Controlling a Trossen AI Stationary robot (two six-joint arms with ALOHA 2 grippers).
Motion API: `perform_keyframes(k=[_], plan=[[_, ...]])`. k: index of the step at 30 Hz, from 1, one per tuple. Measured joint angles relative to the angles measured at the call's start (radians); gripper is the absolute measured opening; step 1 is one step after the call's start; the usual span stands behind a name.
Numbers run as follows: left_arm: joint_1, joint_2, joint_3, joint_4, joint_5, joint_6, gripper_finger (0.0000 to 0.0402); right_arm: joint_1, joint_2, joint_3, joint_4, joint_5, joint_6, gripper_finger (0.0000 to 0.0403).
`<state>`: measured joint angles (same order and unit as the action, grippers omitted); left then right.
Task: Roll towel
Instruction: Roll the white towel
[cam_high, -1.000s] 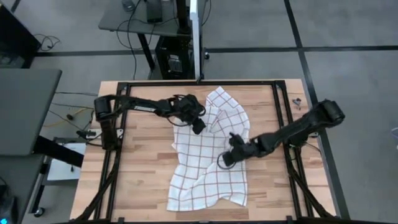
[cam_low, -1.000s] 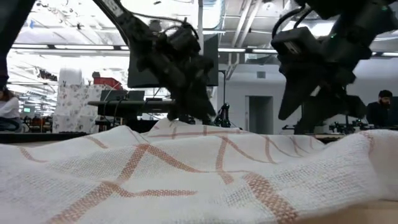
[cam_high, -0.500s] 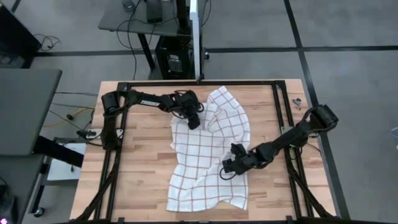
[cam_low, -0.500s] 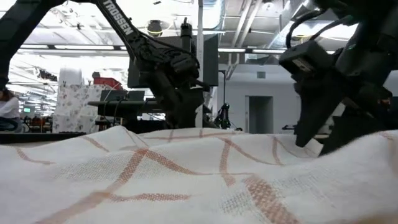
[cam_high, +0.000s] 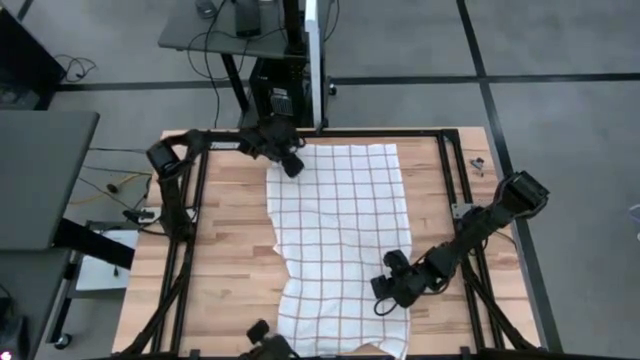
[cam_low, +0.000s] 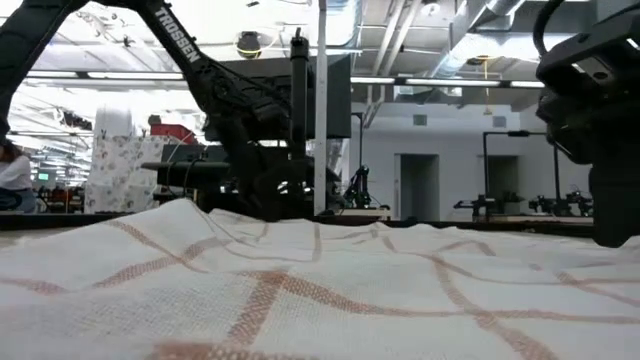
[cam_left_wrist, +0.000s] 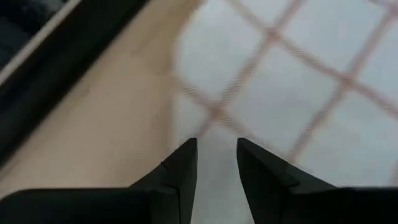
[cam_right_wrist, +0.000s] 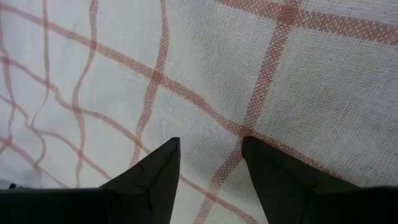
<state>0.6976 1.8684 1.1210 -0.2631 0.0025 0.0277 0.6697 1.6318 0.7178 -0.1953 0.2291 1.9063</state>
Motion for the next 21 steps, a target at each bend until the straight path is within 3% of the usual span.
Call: perform_keyframes(k=[11,17,21], plan=[[-0.044,-0.305,0.119,-0.195,0.037,0.088,0.0098,-0.197,-0.172,-0.006,-0.159,0.002,-0.379,0.018],[-0.11,-0.441,0.121,-0.365,0.162,-0.044,0.0103,-0.327,-0.246,-0.005,-0.251,0.009,-0.67,0.018],[-0.207,-0.462,0.121,-0.578,0.249,-0.116,0.013,-0.386,-0.272,-0.004,-0.234,0.002,-0.888,0.018]])
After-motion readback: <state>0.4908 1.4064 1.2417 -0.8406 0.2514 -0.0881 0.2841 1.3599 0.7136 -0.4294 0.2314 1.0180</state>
